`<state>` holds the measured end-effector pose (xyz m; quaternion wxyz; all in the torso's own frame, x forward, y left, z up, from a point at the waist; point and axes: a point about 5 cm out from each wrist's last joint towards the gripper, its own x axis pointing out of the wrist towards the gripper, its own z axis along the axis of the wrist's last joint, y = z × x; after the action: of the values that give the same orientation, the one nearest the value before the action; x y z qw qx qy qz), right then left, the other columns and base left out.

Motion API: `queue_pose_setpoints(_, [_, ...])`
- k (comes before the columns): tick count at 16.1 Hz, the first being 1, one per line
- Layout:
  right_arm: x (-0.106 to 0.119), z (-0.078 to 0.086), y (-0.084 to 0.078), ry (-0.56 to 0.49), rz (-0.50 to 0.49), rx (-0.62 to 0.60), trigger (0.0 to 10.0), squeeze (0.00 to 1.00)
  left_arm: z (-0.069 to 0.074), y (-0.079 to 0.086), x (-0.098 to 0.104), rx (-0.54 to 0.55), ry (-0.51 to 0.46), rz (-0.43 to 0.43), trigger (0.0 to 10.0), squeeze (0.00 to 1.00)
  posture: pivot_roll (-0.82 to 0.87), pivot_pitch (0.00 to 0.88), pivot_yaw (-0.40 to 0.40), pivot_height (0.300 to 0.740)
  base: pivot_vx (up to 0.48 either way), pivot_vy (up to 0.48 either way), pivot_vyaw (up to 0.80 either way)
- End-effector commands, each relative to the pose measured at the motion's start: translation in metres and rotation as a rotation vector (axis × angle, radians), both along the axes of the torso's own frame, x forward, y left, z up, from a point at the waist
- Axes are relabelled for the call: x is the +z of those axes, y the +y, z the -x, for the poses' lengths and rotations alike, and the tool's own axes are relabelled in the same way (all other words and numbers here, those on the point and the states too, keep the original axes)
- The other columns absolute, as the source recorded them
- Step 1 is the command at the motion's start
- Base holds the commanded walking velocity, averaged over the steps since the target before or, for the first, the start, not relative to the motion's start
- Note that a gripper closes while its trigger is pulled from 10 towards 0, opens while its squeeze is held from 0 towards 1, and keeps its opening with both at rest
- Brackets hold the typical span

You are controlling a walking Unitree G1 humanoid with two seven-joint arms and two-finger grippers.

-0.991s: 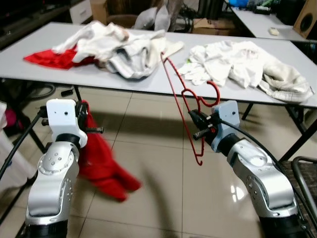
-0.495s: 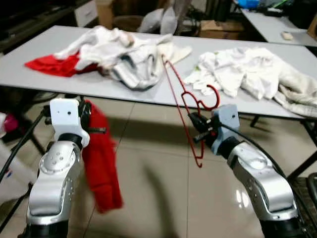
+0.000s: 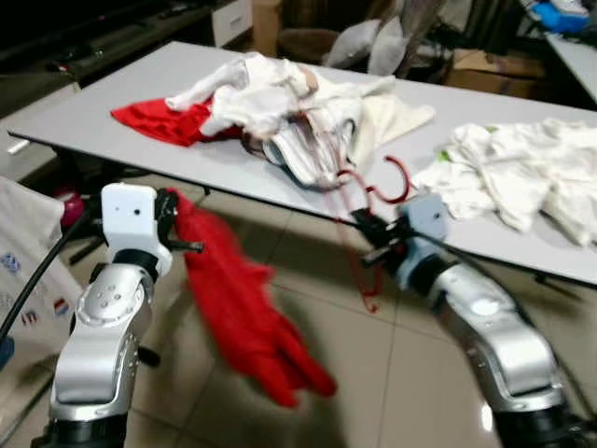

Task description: Hang hanger

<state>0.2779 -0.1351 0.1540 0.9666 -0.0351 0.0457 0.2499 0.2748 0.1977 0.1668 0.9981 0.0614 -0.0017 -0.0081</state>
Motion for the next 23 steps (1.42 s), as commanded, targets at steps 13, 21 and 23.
queue_pose_setpoints(13, [0.061,0.039,-0.061,0.031,0.317,0.615,10.0,0.0,-0.062,-0.02,0.073,-0.271,-0.186,-0.056,10.0,0.0,-0.05,0.0,0.023,0.74,0.421,0.0,0.0])
queue_pose_setpoints(21, [0.072,0.023,-0.037,-0.007,0.366,0.665,10.0,0.0,-0.087,-0.07,0.197,-0.644,-0.414,-0.011,10.0,0.0,-0.04,0.0,0.033,0.74,0.311,0.0,0.0])
queue_pose_setpoints(23, [0.076,0.015,-0.02,-0.045,0.338,0.68,10.0,0.0,-0.073,-0.085,0.217,-0.754,-0.458,-0.013,10.0,0.0,-0.03,0.0,0.033,0.74,0.0,0.0,0.0])
